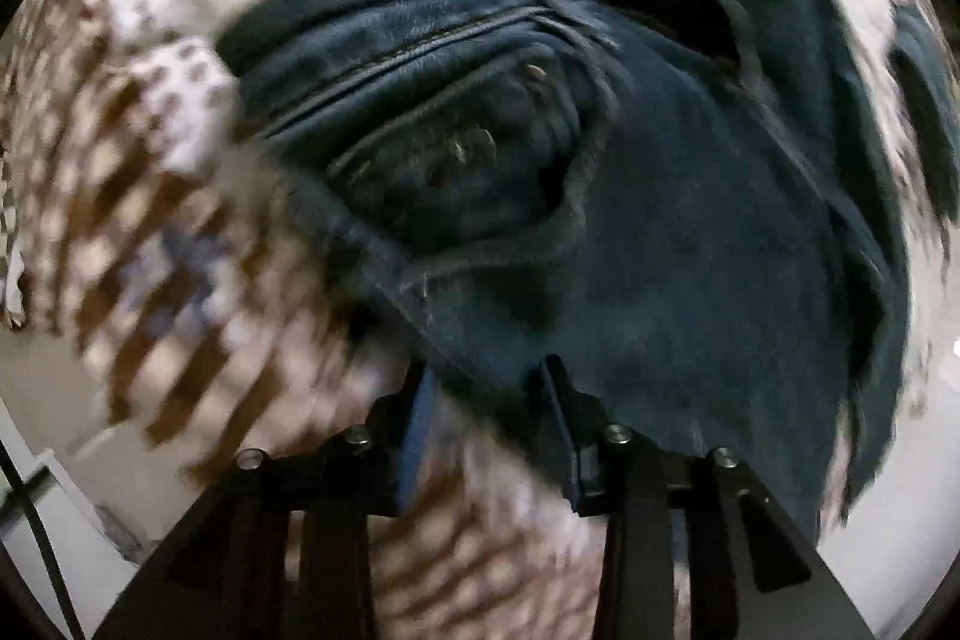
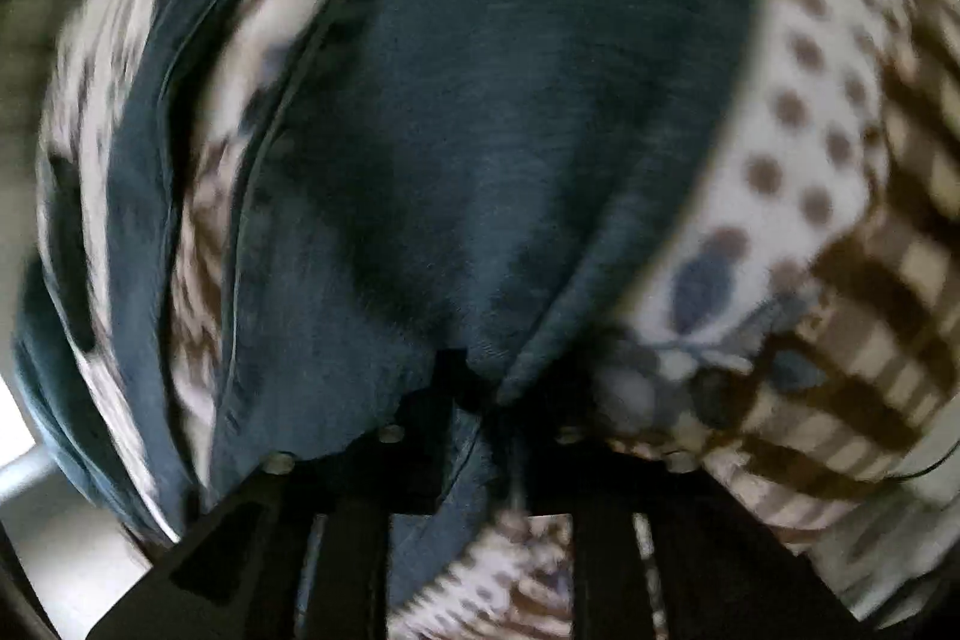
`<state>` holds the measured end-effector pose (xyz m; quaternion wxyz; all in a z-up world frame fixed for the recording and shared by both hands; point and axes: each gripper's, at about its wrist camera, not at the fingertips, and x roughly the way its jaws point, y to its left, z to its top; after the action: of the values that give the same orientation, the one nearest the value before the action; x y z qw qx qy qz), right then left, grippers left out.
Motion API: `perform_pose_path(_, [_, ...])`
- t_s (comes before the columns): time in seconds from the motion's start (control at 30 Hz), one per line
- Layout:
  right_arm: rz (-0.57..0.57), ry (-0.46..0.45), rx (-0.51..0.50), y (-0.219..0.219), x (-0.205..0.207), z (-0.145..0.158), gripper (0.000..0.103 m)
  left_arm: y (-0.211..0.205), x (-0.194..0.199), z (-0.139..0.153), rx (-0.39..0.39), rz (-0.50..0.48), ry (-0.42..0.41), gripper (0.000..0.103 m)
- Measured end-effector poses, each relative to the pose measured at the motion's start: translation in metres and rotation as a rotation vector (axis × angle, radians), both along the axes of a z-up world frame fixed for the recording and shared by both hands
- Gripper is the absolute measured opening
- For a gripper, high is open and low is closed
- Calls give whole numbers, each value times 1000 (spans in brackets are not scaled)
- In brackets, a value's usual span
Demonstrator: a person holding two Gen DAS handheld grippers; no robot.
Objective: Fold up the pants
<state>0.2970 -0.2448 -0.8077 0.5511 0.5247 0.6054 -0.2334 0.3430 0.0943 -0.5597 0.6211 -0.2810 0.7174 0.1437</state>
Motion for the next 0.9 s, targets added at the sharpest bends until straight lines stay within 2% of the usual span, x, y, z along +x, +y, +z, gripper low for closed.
perform_pose_path(0.03, [44, 3, 20, 5, 10, 5, 60, -2, -1, 16, -25, -11, -12, 36])
perform_pose_path(0.07, [87, 1, 29, 12, 18, 13, 66, -4, -3, 35, -37, -29, -31, 39])
perform_pose_path(0.1, [134, -6, 25, 22, 26, 25, 66, -5, -1, 61, -38, -56, -65, 42])
perform_pose_path(0.13, [192, -3, 14, 33, 35, 36, 66, -4, 5, 77, -31, -73, -94, 48])
perform_pose_path(0.17, [252, -2, -1, 47, 44, 48, 66, 0, 13, 91, -13, -90, -129, 59])
perform_pose_path(0.23, [357, -54, -4, 79, 71, 69, 66, 14, 44, 111, 52, -141, -197, 73])
perform_pose_path(0.27, [399, -81, -79, 96, 87, 76, 66, 23, 48, 103, 80, -155, -217, 73])
perform_pose_path(0.33, [496, -128, -72, 133, 122, 82, 66, 44, 74, 75, 129, -191, -190, 74])
perform_pose_path(0.4, [588, -163, -63, 171, 163, 78, 66, 61, 102, 45, 122, -222, -132, 74])
perform_pose_path(0.43, [624, -182, -63, 192, 168, 79, 66, 65, 113, 21, 95, -259, -71, 74])
perform_pose_path(0.5, [691, -212, -72, 230, 205, 79, 66, 68, 125, -23, 14, -297, 72, 73])
perform_pose_path(0.6, [764, -264, -73, 278, 253, 79, 66, 78, 126, -59, -41, -312, 184, 73])
perform_pose_path(0.73, [874, -299, -54, 329, 286, 82, 66, 87, 117, -77, -187, -265, 217, 73])
perform_pose_path(0.8, [924, -301, -40, 349, 292, 80, 66, 87, 109, -78, -315, -200, 189, 72])
perform_pose_path(0.83, [949, -296, -39, 360, 293, 79, 66, 83, 106, -73, -374, -197, 164, 72])
perform_pose_path(0.87, [967, -292, -33, 370, 294, 77, 66, 77, 104, -63, -407, -222, 110, 72])
perform_pose_path(0.9, [980, -290, -24, 376, 293, 76, 66, 74, 102, -56, -406, -238, 75, 72])
